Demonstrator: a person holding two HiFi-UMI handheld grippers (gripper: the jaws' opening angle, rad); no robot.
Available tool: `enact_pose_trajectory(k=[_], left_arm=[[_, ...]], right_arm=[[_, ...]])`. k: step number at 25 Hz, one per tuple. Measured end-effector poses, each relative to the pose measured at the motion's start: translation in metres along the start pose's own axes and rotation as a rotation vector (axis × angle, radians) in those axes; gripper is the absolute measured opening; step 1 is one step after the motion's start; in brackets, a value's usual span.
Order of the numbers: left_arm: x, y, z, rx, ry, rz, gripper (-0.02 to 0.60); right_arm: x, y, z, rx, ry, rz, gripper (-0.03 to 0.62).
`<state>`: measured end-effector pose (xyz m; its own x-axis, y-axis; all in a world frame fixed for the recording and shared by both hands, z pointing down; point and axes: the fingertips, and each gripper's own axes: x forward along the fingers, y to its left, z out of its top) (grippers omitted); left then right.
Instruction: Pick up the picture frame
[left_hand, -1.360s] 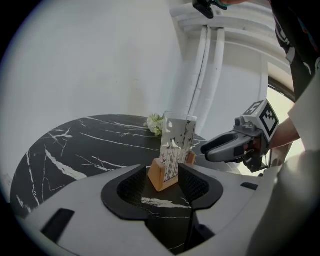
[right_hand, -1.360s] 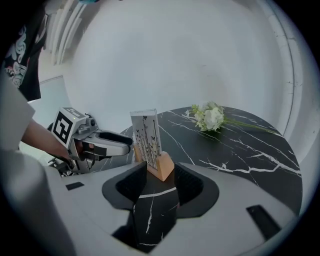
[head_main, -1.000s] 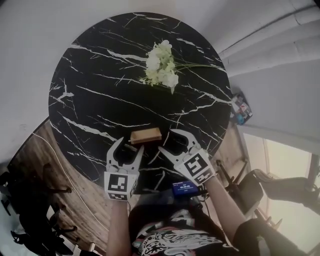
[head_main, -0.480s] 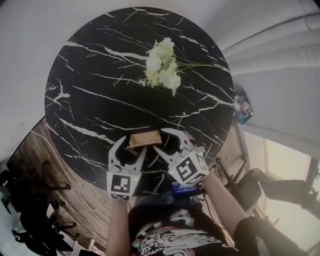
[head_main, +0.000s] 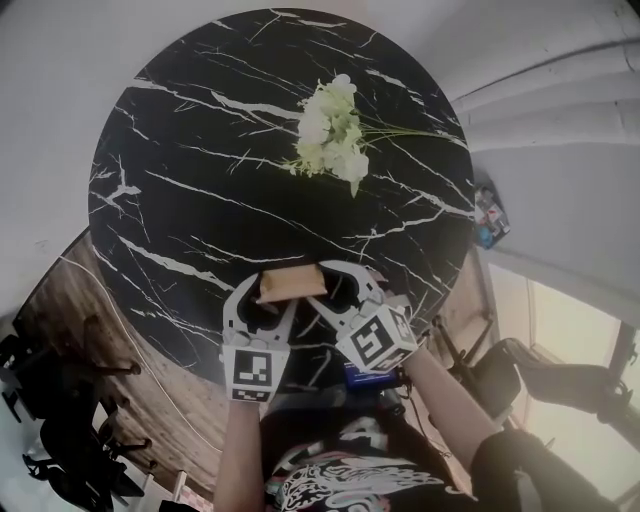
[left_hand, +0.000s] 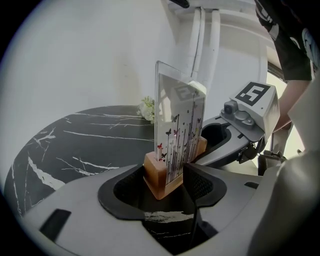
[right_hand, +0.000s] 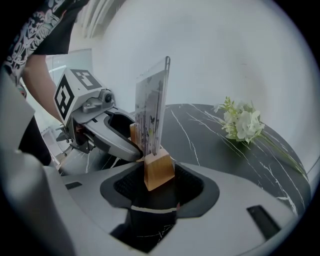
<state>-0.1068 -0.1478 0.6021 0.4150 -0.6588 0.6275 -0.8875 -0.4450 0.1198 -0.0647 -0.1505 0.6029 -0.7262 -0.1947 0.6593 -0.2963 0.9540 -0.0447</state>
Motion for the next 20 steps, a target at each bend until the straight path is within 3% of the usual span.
enact_pose_trajectory(k=[11, 20], left_arm=[[0.0011, 0.0014, 0.0004, -0.07, 0.009, -0.002, 0.253], [0.0017, 0.0015, 0.0006, -0.098, 0.062, -0.007, 0.253]], right_arm=[[0.0021, -0.0064, 0.0037, 0.056, 0.016, 0.025, 0.183], [0.0021, -0.0062, 0.0049, 0.062, 0.054, 0.036, 0.178]])
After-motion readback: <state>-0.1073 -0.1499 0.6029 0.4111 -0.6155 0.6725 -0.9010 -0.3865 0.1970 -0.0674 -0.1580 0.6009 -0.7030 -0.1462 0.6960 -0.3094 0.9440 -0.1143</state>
